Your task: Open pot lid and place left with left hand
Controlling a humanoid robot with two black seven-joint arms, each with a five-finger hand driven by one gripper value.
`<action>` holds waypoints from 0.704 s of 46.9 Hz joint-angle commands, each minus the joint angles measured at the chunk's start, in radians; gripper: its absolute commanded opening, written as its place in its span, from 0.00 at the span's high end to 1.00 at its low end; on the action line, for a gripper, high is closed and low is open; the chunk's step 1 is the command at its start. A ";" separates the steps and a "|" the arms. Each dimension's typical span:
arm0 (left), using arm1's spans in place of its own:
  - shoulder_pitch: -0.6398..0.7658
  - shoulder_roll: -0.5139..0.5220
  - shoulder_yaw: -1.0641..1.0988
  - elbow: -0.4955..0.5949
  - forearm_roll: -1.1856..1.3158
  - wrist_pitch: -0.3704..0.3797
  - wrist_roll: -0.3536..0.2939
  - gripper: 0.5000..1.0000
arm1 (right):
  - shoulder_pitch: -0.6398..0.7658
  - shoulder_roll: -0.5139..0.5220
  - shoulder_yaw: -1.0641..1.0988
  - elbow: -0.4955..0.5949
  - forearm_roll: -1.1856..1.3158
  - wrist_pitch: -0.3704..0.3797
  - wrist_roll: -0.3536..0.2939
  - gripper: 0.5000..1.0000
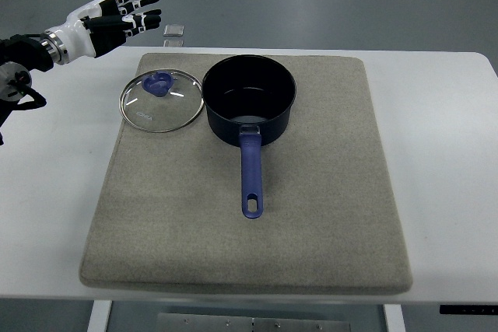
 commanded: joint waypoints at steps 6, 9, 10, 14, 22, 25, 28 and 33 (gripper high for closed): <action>0.023 -0.001 -0.060 -0.003 -0.021 -0.008 0.029 0.02 | 0.000 0.000 0.000 0.000 -0.001 0.000 0.000 0.17; 0.026 -0.001 -0.060 -0.005 -0.050 -0.013 0.040 0.02 | 0.000 0.000 0.000 0.000 0.001 0.000 0.000 0.17; 0.027 -0.001 -0.060 -0.005 -0.061 -0.013 0.046 0.02 | 0.000 0.000 0.000 0.000 0.001 0.000 0.000 0.17; 0.035 -0.001 -0.060 -0.003 -0.102 -0.013 0.071 0.01 | 0.000 0.000 0.000 0.000 0.001 0.000 0.000 0.17; 0.049 0.005 -0.063 -0.007 -0.168 -0.013 0.083 0.01 | 0.000 0.000 0.000 0.000 0.001 0.000 0.000 0.17; 0.049 0.006 -0.063 -0.007 -0.194 -0.013 0.087 0.02 | 0.000 0.000 0.002 0.000 0.001 0.000 0.000 0.17; 0.050 0.005 -0.063 -0.007 -0.213 -0.013 0.094 0.01 | 0.000 0.000 0.006 0.000 0.001 0.000 0.000 0.17; 0.062 0.002 -0.063 -0.008 -0.234 -0.013 0.095 0.02 | 0.000 0.000 0.003 0.002 0.004 0.006 0.000 0.17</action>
